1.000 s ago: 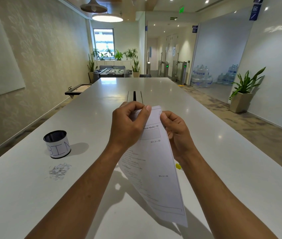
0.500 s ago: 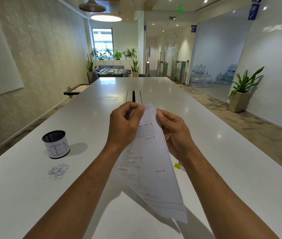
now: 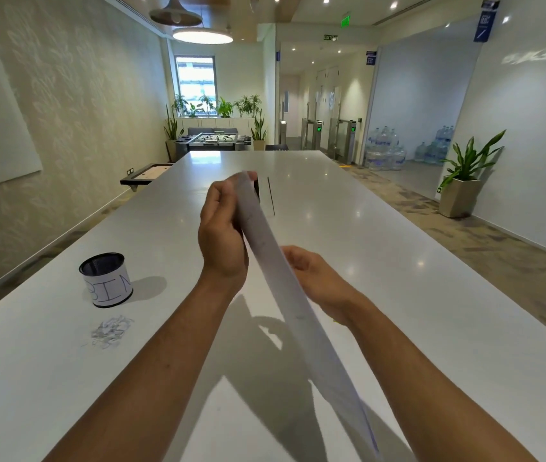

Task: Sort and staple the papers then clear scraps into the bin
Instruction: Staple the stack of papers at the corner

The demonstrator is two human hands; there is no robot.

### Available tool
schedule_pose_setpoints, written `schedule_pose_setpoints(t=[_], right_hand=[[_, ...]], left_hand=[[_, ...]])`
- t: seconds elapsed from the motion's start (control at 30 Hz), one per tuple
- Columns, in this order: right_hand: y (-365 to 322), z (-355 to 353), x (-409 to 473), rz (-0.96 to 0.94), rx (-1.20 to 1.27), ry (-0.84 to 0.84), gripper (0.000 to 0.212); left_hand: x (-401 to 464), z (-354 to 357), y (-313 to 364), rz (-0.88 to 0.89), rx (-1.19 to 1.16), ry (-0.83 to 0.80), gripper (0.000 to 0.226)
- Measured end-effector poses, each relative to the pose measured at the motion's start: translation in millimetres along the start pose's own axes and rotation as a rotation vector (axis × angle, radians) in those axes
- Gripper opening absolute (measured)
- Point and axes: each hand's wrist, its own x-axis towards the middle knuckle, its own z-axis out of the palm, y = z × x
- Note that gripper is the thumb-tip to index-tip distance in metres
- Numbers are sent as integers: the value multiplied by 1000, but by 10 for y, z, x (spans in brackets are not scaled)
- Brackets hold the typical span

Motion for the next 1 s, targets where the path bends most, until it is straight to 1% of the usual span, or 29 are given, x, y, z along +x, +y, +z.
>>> schedule_pose_setpoints(t=[0.07, 0.17, 0.27, 0.3, 0.37, 0.43, 0.53, 0.6, 0.67, 0.7, 0.73, 0.77, 0.83, 0.9, 0.93, 1.0], right_hand=[[147, 12, -14, 94, -26, -8, 37], [275, 24, -91, 207, 182, -88, 38], [350, 3, -145, 214, 380, -79, 34], [367, -10, -150, 198, 435, -53, 33], [392, -43, -149, 183, 495, 27, 33], [421, -84, -146, 189, 473, 117, 31], [494, -162, -163, 203, 431, 248, 29], [539, -229, -185, 193, 394, 308, 28], [597, -306, -195, 206, 334, 370, 26], [632, -346, -193, 220, 304, 405, 24], [669, -382, -192, 232, 287, 439, 22], [705, -410, -193, 239, 283, 468, 19], [765, -446, -203, 239, 301, 508, 17], [826, -465, -221, 240, 282, 530, 17], [865, -480, -232, 244, 213, 541, 18], [975, -555, -260, 257, -84, 568, 28]], left_hand=[[-3, -2, 8, -80, -122, 92, 37], [-6, -22, 8, -199, -258, 173, 45], [-7, -64, -32, -246, -346, 173, 60], [-1, -79, -54, -260, -359, 181, 59], [21, -122, -115, -290, -381, 203, 48], [36, -193, -194, -321, -376, 162, 42], [1, -350, -334, -327, -212, 92, 55], [-46, -463, -421, -437, -201, 4, 66], [-103, -532, -466, -604, -202, -177, 66], [-135, -557, -500, -689, -132, -255, 65], [-173, -579, -533, -751, -23, -296, 62], [-200, -607, -585, -779, 81, -302, 56], [-270, -664, -694, -758, 202, -326, 42], [-339, -712, -788, -748, 240, -324, 42], [-365, -730, -824, -746, 249, -291, 43], [-389, -766, -897, -725, 258, -252, 44]])
